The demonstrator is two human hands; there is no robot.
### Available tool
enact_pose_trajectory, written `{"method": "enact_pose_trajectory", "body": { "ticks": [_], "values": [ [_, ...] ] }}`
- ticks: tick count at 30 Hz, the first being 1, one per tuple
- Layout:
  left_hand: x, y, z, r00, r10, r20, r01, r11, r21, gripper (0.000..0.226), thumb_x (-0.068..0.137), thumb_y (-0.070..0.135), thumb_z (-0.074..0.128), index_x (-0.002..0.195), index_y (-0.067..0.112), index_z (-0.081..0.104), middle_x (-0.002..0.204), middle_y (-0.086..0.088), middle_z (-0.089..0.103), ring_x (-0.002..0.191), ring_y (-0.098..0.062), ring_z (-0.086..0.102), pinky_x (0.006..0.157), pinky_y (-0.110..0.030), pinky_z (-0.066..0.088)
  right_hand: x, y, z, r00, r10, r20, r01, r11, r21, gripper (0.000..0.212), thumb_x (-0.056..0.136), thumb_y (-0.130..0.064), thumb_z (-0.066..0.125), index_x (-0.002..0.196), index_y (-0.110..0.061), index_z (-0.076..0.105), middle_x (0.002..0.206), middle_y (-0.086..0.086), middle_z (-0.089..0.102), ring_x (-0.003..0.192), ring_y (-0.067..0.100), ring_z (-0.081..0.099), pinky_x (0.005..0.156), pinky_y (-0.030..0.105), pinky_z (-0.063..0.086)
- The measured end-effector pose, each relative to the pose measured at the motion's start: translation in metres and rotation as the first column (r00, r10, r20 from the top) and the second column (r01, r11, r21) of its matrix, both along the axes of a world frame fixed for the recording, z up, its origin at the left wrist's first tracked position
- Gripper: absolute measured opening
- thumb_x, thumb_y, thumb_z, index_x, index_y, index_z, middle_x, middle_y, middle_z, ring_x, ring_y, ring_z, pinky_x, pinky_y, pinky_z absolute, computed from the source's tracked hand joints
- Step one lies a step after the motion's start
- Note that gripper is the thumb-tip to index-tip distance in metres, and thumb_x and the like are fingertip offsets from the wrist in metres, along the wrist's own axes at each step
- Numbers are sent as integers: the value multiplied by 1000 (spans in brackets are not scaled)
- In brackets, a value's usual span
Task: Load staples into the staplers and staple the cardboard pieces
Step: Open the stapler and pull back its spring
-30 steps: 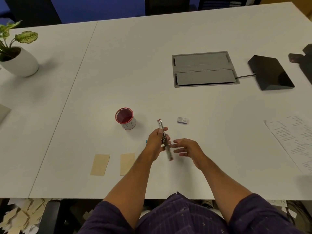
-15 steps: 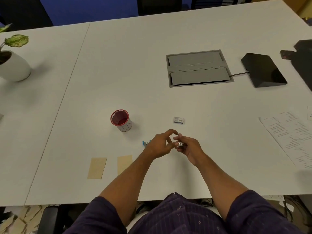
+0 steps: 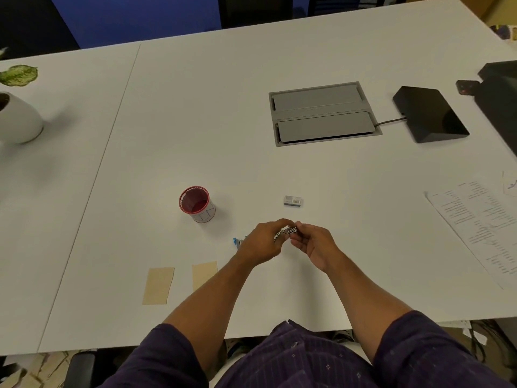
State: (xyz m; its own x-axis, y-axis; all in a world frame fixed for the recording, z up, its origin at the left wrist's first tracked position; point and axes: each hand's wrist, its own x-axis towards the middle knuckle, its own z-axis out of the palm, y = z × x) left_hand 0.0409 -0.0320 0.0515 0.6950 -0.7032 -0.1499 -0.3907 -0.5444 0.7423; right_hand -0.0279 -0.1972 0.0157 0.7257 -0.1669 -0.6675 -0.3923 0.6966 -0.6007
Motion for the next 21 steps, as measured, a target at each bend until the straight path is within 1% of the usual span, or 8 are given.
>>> {"method": "enact_pose_trajectory", "body": {
  "ticks": [4, 7, 11, 13, 15, 17, 19, 21],
  "values": [
    [2, -2, -1, 1000, -16, 10, 15, 997, 70, 26, 99, 25, 56, 122, 34, 57, 96, 11, 68, 80, -10, 60, 75, -32, 53, -1, -1, -2, 1000, 6, -14, -6, 1000, 7, 17, 95, -13, 69, 98, 2, 75, 88, 14, 76, 73, 18, 75, 66, 27, 61],
    [1, -4, -1, 999, -28, 20, 26, 995, 101, 20, 100, 27, 55, 119, 33, 55, 85, 9, 63, 67, -12, 55, 67, -35, 52, -2, -2, -3, 999, -9, -36, 9, 1000, 3, 16, 91, -14, 73, 95, 1, 76, 87, 13, 77, 73, 17, 76, 64, 26, 60],
    [3, -6, 3, 998, -55, 19, 51, 985, 162, 12, 100, 30, 53, 111, 30, 49, 74, 2, 60, 60, -21, 54, 63, -43, 54, -4, -2, -4, 1000, -17, -25, 18, 999, 39, 16, 89, -14, 76, 94, 1, 77, 90, 14, 77, 75, 17, 75, 66, 25, 61],
    [4, -6, 5, 999, -27, -27, 31, 985, 169, 9, 99, 31, 54, 105, 30, 47, 72, -5, 61, 60, -29, 56, 63, -46, 55, -5, -2, -5, 1000, -1, 4, 1, 999, 47, 14, 91, -9, 72, 97, 3, 77, 96, 16, 76, 80, 18, 75, 70, 25, 61],
    [5, -5, 5, 996, 9, -89, 6, 987, 162, 8, 98, 34, 54, 99, 32, 46, 72, -9, 65, 59, -30, 63, 61, -45, 57, -4, -2, -5, 1000, 6, 14, -6, 1000, 10, 15, 94, -3, 67, 103, 6, 74, 101, 20, 76, 83, 21, 75, 72, 26, 62],
    [4, -4, 3, 992, 33, -118, -17, 991, 136, 12, 97, 40, 54, 95, 32, 45, 70, -5, 69, 51, -20, 67, 59, -41, 60, -2, -3, -3, 1000, 24, 17, -23, 998, -50, 17, 94, -2, 65, 108, 7, 73, 102, 22, 75, 84, 22, 75, 72, 25, 62],
    [2, -2, 1, 987, 77, -139, -65, 994, 84, 20, 96, 47, 55, 92, 30, 44, 69, -2, 71, 48, -13, 67, 59, -37, 61, -1, -3, 0, 999, 34, 23, -32, 995, -95, 16, 94, -3, 67, 106, 4, 74, 98, 20, 76, 83, 21, 75, 72, 25, 61],
    [1, -2, -1, 973, 146, -178, -143, 989, 29, 25, 96, 51, 55, 90, 29, 44, 71, -1, 73, 48, -13, 68, 60, -35, 61, 0, -2, 3, 998, 46, 34, -41, 990, -135, 13, 93, -6, 69, 102, 1, 76, 97, 18, 77, 82, 20, 75, 72, 25, 61]
  ]
}}
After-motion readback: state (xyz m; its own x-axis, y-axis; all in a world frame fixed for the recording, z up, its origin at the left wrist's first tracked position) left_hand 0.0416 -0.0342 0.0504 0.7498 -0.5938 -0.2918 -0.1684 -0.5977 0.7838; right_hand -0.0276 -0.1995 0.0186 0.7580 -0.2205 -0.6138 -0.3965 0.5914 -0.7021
